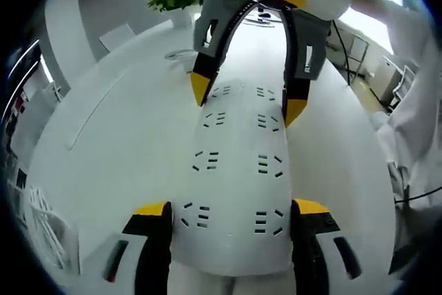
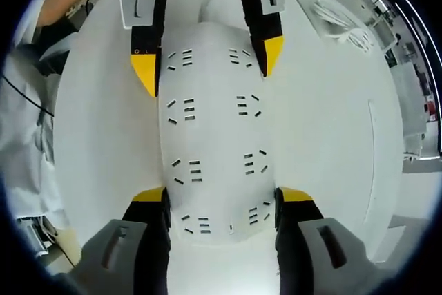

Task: Straighten the power strip on the desk, plug the charger into it

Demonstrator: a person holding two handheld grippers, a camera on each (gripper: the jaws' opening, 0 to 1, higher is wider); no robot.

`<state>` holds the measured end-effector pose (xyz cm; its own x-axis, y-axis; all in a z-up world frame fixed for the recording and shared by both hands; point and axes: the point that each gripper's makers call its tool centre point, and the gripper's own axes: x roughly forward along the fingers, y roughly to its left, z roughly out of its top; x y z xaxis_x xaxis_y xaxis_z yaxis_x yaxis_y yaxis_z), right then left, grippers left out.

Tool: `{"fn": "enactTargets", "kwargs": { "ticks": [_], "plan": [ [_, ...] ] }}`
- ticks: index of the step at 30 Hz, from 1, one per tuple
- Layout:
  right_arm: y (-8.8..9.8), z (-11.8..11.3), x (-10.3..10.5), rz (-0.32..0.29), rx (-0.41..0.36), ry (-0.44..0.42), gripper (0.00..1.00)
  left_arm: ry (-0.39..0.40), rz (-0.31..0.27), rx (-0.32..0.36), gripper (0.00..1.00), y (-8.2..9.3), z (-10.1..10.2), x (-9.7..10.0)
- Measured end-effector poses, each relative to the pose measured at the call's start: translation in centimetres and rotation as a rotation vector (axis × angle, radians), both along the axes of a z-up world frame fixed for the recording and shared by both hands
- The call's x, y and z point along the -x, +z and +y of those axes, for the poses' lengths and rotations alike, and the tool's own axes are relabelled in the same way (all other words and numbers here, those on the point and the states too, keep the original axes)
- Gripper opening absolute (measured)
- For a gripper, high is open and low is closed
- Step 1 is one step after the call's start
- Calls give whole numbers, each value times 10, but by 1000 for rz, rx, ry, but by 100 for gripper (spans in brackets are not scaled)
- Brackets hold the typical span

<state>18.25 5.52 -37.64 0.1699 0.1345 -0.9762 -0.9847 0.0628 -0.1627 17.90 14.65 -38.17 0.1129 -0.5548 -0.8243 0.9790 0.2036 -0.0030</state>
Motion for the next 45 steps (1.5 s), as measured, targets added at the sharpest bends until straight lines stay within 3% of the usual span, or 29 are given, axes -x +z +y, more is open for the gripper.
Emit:
{"fn": "enactTargets", "kwargs": {
  "ticks": [23,45],
  "plan": [
    [0,-2,6,4,27,-37,60,-25,-1,5,71,1,-2,2],
    [-2,-3,6,35,-18,25,62,12,-6,18,72,1,-4,6]
  ]
}}
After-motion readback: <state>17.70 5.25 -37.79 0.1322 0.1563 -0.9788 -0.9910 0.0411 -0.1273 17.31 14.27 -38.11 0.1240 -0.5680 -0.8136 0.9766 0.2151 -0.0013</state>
